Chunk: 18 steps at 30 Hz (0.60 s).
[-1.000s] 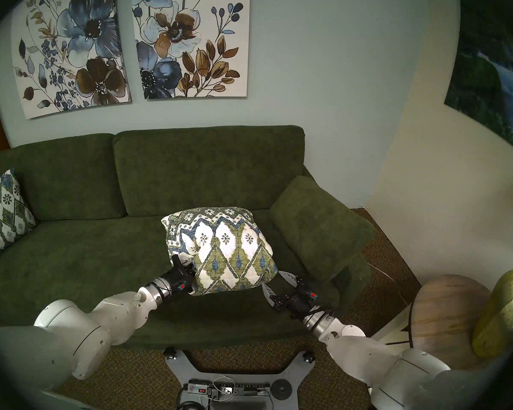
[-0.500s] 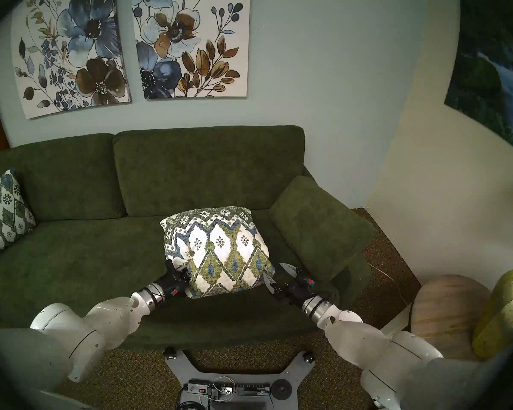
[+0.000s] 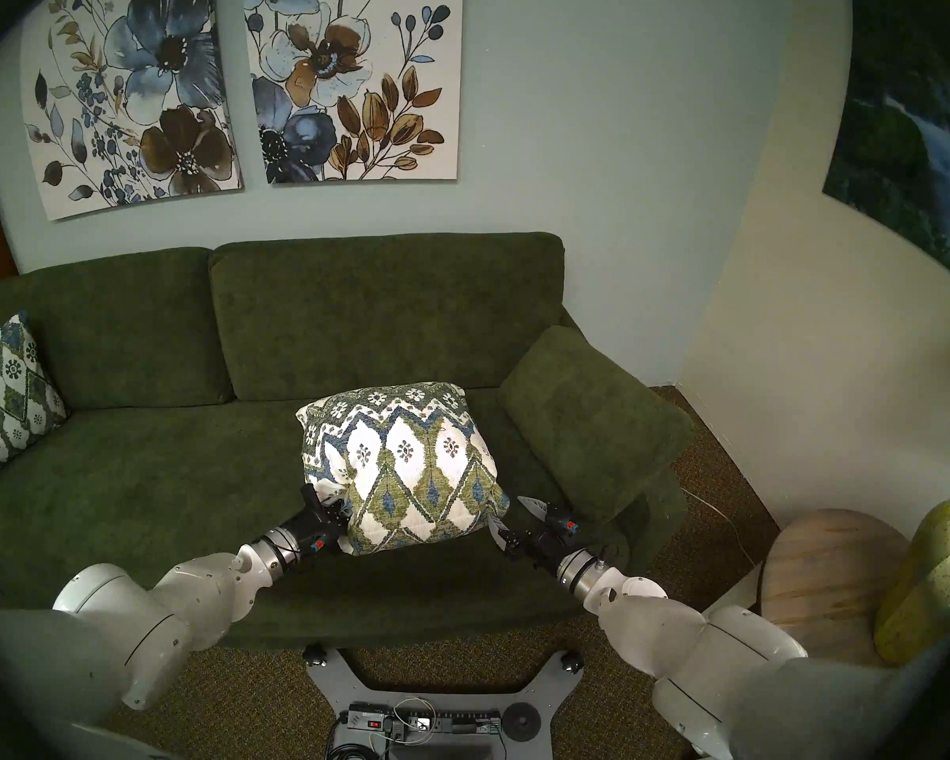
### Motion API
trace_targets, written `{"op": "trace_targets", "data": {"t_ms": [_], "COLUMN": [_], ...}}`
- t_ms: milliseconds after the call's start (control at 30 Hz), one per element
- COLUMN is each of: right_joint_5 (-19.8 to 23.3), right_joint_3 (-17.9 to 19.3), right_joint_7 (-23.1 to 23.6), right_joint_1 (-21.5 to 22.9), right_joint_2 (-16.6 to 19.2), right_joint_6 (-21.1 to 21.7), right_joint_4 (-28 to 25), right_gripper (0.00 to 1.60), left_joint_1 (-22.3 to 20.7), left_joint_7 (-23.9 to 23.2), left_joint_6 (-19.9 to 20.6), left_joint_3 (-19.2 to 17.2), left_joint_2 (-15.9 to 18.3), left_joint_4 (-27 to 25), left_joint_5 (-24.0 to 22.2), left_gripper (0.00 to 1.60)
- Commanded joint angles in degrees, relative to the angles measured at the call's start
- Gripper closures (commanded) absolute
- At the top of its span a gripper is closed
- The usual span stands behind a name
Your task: Fluff a cushion
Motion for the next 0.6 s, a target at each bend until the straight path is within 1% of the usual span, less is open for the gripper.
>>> {"op": "trace_targets", "data": {"t_ms": [0, 233, 267, 300, 467, 567], "right_joint_5": [-0.62, -1.00, -1.07, -1.15, -1.68, -2.11], "right_joint_3": [-0.56, -0.79, -0.78, -0.81, -0.94, -0.90], "right_joint_7": [-0.34, -0.93, -1.00, -0.96, -0.38, 0.44], "right_joint_1": [2.97, 5.97, 6.82, 7.20, 8.16, 7.95], "right_joint_2": [-3.45, -2.99, -2.79, -2.72, -2.64, -3.39], "right_joint_6": [-0.20, 0.43, 0.36, 0.34, -0.70, -2.12], "right_joint_4": [-0.93, -0.88, -1.03, -1.09, -1.65, -2.13], "right_gripper": [0.00, 0.00, 0.88, 1.60, 1.60, 1.60], "left_joint_1": [-0.81, -0.78, -0.78, -0.79, -0.90, -1.05], "left_joint_7": [-0.44, -0.72, -0.79, -0.82, -0.95, -1.13], "left_joint_6": [0.45, 1.10, 1.32, 1.45, 1.86, 2.42], "left_joint_3": [-0.06, -0.07, -0.05, -0.05, -0.05, -0.08], "left_joint_2": [-0.96, -1.12, -1.23, -1.27, -1.52, -1.90], "left_joint_4": [-0.10, 0.23, 0.29, 0.31, 0.39, 0.53], "left_joint_5": [-0.08, -0.16, -0.16, -0.16, -0.19, -0.27], "left_gripper": [1.60, 1.60, 1.60, 1.60, 1.60, 1.60]}}
